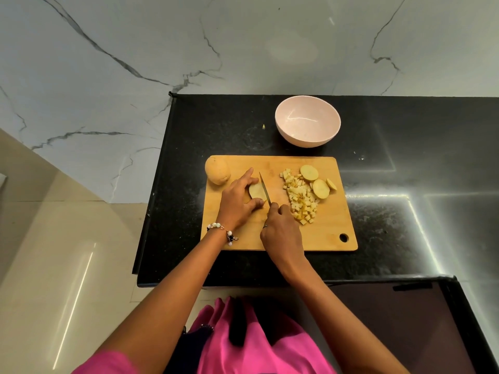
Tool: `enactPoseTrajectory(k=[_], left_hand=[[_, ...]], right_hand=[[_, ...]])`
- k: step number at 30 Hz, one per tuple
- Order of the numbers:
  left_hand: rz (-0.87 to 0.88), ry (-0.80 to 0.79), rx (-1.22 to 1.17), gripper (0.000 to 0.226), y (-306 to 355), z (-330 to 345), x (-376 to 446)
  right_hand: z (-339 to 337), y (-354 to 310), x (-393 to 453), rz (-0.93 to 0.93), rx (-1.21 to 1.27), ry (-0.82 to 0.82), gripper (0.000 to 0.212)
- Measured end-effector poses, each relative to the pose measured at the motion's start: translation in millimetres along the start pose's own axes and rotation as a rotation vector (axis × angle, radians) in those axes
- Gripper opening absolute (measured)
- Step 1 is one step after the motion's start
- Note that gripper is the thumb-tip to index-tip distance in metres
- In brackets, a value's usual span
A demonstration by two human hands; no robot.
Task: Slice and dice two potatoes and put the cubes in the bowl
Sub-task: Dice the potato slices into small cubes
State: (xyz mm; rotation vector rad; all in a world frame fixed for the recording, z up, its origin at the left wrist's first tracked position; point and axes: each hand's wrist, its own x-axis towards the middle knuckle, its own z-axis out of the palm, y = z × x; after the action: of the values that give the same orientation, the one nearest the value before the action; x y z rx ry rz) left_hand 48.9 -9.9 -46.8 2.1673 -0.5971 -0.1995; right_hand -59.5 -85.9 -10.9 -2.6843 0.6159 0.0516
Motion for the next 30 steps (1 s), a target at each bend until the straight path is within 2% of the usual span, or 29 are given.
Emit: enactPoseTrajectory(k=[5,12,18,27,30], left_hand=[[0.018,0.031,0.004,0.082,-0.2,1.4,-1.0],[0.024,0.042,-0.011,0.083,-1.2,1.6,-1.3],[-0.003,0.018,-0.023,0.084,-1.7,0.3,-1.4],[-0.014,0.016,-0.038,0.085,-3.2,-0.3,-0.7],[-0.006,0.031,-0.038,0.082,-3.6,0.5,-0.1]], right_hand=[[5.2,-1.7,4.0,-0.006,0.026,-0.033,0.042],[5.1,11.1,-35.5,-0.016,-0.06,-0.082,0.054],[-1.3,11.0,-21.5,-0.008,0.056,-0.035,0.044],[-1.5,-2.3,4.0,-0.029,0.013,-0.013,0.044],[-0.3,-12.2,8.6,-0.04,-0.008,-0.006,0.037]])
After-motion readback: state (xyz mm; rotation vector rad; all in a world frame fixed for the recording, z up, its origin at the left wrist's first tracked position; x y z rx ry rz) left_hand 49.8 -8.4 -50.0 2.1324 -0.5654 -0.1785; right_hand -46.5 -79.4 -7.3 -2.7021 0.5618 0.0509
